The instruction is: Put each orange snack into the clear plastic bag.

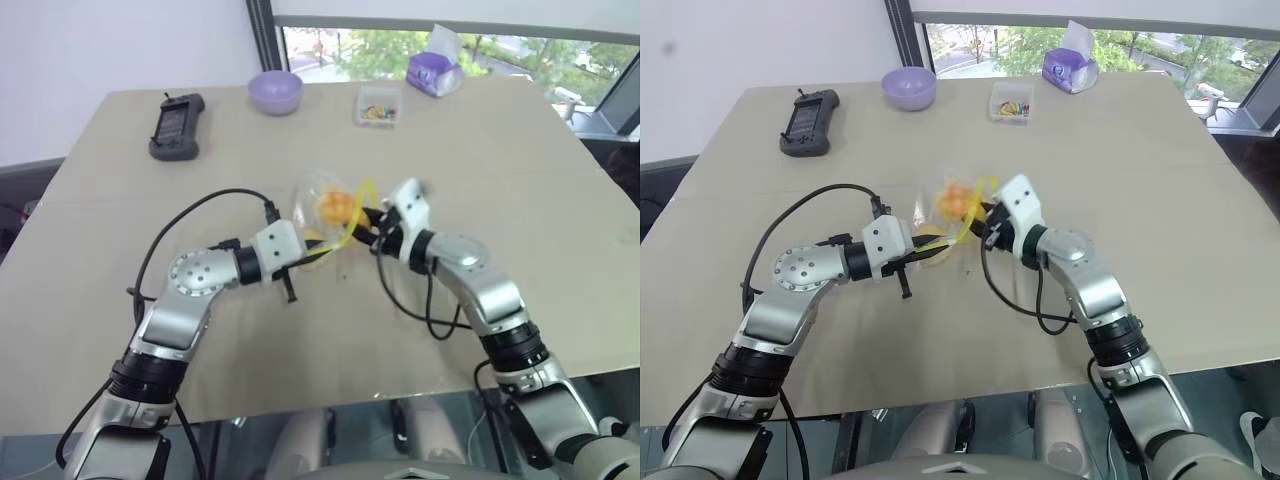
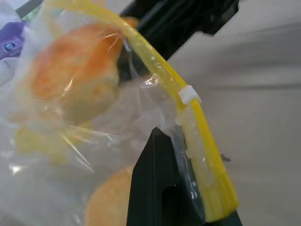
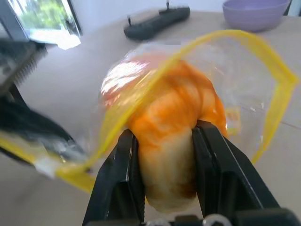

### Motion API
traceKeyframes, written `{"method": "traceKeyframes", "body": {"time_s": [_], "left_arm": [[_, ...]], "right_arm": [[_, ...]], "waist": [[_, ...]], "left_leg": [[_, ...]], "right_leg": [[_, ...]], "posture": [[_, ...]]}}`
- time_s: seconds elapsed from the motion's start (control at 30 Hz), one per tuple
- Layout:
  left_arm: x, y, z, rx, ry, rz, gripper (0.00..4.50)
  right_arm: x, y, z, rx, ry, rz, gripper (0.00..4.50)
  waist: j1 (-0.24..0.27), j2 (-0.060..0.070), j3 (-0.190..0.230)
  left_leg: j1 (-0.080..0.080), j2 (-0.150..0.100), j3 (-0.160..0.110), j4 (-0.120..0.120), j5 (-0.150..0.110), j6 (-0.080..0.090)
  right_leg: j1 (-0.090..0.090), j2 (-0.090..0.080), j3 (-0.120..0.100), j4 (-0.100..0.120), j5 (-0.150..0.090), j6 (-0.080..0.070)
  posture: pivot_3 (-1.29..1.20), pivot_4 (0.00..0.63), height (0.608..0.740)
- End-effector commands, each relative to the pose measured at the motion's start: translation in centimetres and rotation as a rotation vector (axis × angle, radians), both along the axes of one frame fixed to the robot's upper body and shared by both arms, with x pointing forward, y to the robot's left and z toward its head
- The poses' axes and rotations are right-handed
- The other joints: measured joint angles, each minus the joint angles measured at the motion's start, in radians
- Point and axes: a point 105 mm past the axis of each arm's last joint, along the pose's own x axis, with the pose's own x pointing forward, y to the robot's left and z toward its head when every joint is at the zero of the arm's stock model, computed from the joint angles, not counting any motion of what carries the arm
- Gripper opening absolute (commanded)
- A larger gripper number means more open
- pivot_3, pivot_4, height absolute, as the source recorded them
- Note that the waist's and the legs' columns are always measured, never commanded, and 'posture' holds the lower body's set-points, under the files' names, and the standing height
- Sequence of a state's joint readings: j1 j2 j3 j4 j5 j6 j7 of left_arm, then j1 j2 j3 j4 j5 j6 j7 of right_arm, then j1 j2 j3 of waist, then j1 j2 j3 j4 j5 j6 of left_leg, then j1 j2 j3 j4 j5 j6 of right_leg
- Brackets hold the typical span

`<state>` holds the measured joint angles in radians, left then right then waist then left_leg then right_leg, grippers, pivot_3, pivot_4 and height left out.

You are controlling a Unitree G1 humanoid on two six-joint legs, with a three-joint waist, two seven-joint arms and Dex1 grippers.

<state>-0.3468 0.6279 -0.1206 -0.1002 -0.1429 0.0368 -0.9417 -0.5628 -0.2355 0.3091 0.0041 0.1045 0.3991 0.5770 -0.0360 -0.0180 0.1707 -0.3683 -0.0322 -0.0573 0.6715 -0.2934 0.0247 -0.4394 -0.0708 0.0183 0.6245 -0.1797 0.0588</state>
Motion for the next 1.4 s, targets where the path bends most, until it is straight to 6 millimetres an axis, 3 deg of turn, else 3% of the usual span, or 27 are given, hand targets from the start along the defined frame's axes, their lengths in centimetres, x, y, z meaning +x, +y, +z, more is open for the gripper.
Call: {"method": "traceKeyframes", "body": {"time_s": [0.03,0.17,0.23,0.33,0.47,0.57,0.6,0.93,1.0,1.17,1.27,1.4], "left_arm": [[0.0,-0.1,1.7,-0.03,-0.063,-0.021,0.0],[0.3,-0.3,2.7,-0.062,-0.099,-0.012,0.0],[0.2,-0.5,2.9,-0.064,-0.104,-0.019,0.0],[0.0,-0.6,2.8,-0.049,-0.111,-0.034,0.0],[0.0,-0.7,2.9,-0.053,-0.124,-0.039,0.0],[1.1,0.2,2.5,-0.052,-0.118,0.035,0.0],[1.5,0.5,2.4,-0.051,-0.118,0.059,0.0],[3.2,1.8,4.1,-0.146,-0.105,0.132,0.0],[3.5,1.9,4.8,-0.181,-0.093,0.133,0.0],[3.3,1.5,5.4,-0.224,-0.067,0.107,0.0],[3.3,1.6,6.1,-0.267,-0.051,0.111,0.0],[3.5,1.8,6.9,-0.314,-0.028,0.118,0.0]], "right_arm": [[0.0,0.7,0.3,-0.137,-0.201,0.033,1.44],[0.2,0.7,-0.9,-0.315,-0.342,0.077,1.44],[0.6,0.6,-0.6,-0.288,-0.338,0.058,1.44],[0.7,1.2,0.8,-0.086,-0.201,0.038,1.44],[0.8,1.3,-0.4,-0.119,-0.159,0.052,1.44],[1.2,-0.4,0.4,-0.13,-0.193,-0.003,2.25],[1.1,-1.0,0.8,-0.129,-0.204,-0.013,2.74],[-1.5,-5.6,3.9,-0.117,-0.234,-0.02,2.74],[-1.6,-6.5,3.4,-0.144,-0.231,-0.04,2.74],[-1.0,-6.3,2.2,-0.129,-0.192,-0.076,2.74],[-0.8,-7.0,-0.1,-0.27,-0.209,-0.088,2.74],[-0.3,-6.3,-1.2,-0.298,-0.219,-0.086,2.74]], "waist": [[-0.001,0.0,0.0],[-0.005,0.0,0.0],[-0.005,0.0,0.0],[-0.006,0.0,0.0],[-0.004,0.0,0.0],[-0.001,0.0,0.0],[0.0,0.0,0.0],[0.001,0.0,0.0],[0.001,0.0,0.0],[-0.004,0.0,0.0],[-0.002,0.0,0.0],[0.001,0.0,0.0]], "left_leg": [[0.0,0.0,0.0,0.0,0.0,0.0],[0.0,0.0,0.001,0.0,0.002,-0.003],[0.0,0.0,0.001,0.0,0.002,-0.003],[0.0,0.001,0.001,0.0,0.001,-0.003],[0.0,0.001,0.0,0.0,0.001,-0.001],[0.0,0.0,0.0,0.0,0.001,-0.001],[0.0,0.0,0.0,0.0,0.001,-0.001],[0.0,0.0,0.0,0.0,0.0,0.0],[-0.001,0.0,0.0,0.0,0.0,0.0],[0.0,0.0,0.001,0.0,0.0,0.0],[0.0,0.0,0.001,0.0,0.0,0.0],[-0.001,0.0,0.001,0.0,0.001,-0.001]], "right_leg": [[0.0,0.0,0.0,0.0,0.0,0.0],[0.0,0.0,0.0,0.0,0.0,0.0],[0.0,0.0,0.0,0.0,0.0,0.0],[0.0,0.001,0.001,0.0,0.0,0.0],[0.0,0.0,0.001,0.0,0.0,0.0],[0.0,0.0,0.0,0.0,0.0,0.0],[0.0,0.0,0.0,0.0,0.0,0.0],[0.0,0.0,0.0,0.0,0.0,0.0],[0.0,0.0,0.0,0.0,0.0,0.0],[0.0,0.0,0.0,0.0,0.0,0.0],[0.0,0.0,0.0,0.0,0.0,0.0],[0.0,0.0,0.0,0.0,0.0,0.0]], "posture": [[0.0,0.15,0.74],[0.0,0.15,0.74],[0.0,0.15,0.74],[0.0,0.15,0.74],[0.0,0.15,0.74],[0.0,0.15,0.74],[0.0,0.15,0.74],[0.0,0.15,0.74],[0.0,0.15,0.74],[0.0,0.15,0.74],[0.0,0.15,0.74],[0.0,0.15,0.74]]}}
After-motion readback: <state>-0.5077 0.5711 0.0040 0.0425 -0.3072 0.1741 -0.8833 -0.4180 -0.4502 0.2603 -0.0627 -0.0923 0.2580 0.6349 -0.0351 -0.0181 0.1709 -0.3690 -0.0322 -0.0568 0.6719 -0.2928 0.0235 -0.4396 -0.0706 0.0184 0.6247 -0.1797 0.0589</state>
